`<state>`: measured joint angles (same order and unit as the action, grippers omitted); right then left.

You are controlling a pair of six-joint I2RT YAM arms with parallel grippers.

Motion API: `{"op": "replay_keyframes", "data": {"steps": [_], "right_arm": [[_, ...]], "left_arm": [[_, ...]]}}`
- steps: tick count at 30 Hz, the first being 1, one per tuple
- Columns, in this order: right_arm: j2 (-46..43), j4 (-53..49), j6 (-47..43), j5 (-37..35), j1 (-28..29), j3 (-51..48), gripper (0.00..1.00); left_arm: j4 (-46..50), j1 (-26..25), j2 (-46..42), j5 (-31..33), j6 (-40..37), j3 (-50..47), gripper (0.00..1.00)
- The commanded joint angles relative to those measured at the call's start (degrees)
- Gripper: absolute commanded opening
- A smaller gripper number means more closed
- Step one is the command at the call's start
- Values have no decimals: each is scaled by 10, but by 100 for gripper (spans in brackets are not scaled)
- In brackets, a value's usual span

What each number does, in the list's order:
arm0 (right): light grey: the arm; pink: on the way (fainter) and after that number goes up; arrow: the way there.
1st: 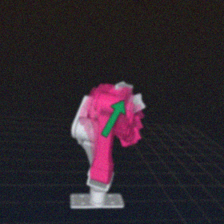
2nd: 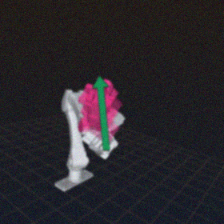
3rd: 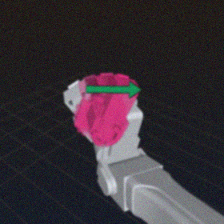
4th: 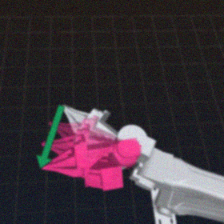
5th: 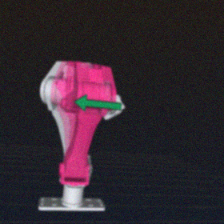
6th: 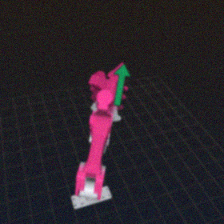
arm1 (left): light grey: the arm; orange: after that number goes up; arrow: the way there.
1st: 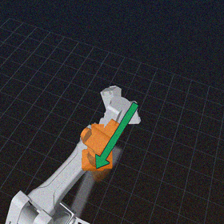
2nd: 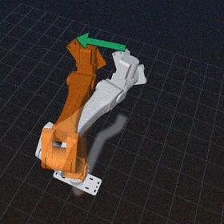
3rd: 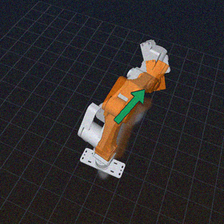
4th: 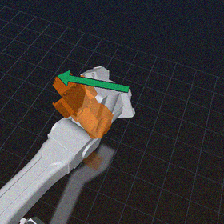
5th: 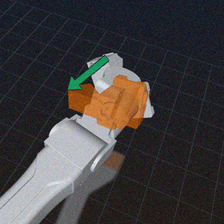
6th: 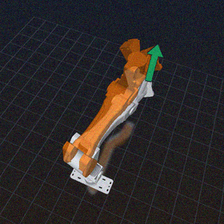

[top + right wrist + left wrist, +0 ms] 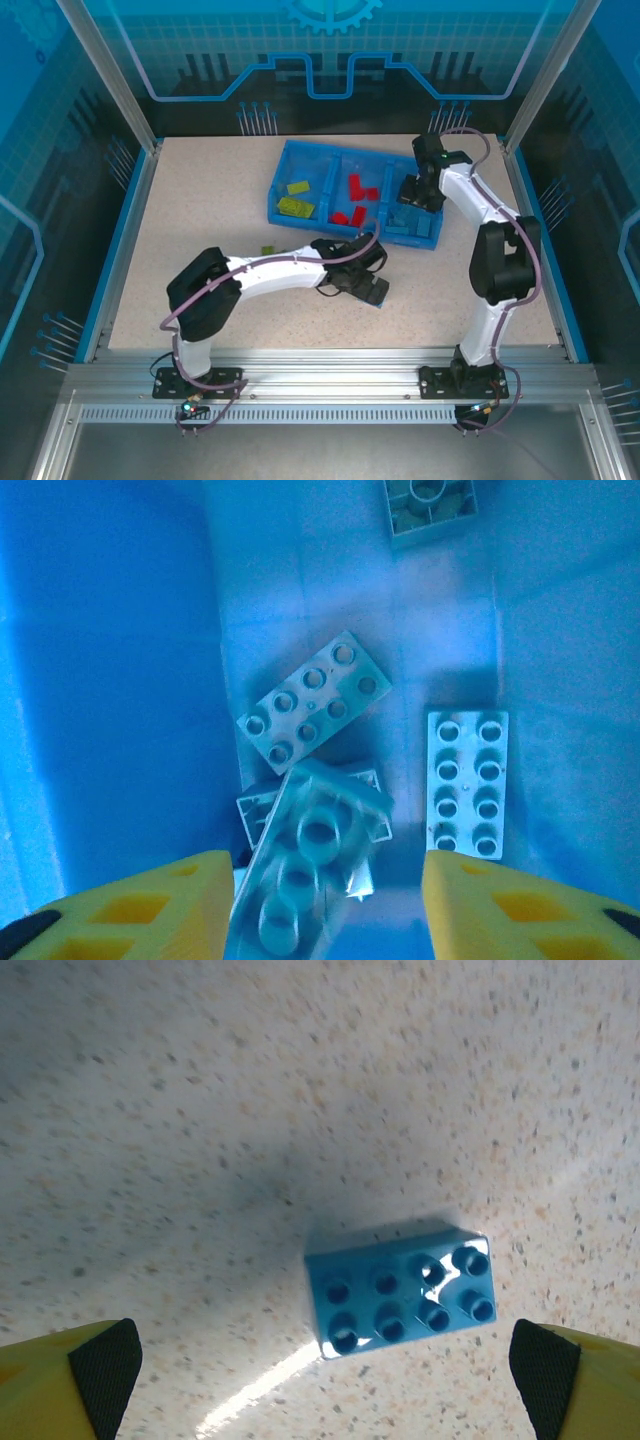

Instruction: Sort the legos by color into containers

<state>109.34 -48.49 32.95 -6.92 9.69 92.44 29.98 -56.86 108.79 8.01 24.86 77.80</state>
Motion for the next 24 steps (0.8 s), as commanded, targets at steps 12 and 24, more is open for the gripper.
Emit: {"op": "replay_keyframes", "data": {"steps": [12,24], "right_arm": [[-100,-8,-6,-2,2,-43,73],[-205,17,-24,-13,-54,-166,82]], "left_arm": [[51,-30,74,-5,31,61,99],[76,-38,128,9,28,109,93]]}}
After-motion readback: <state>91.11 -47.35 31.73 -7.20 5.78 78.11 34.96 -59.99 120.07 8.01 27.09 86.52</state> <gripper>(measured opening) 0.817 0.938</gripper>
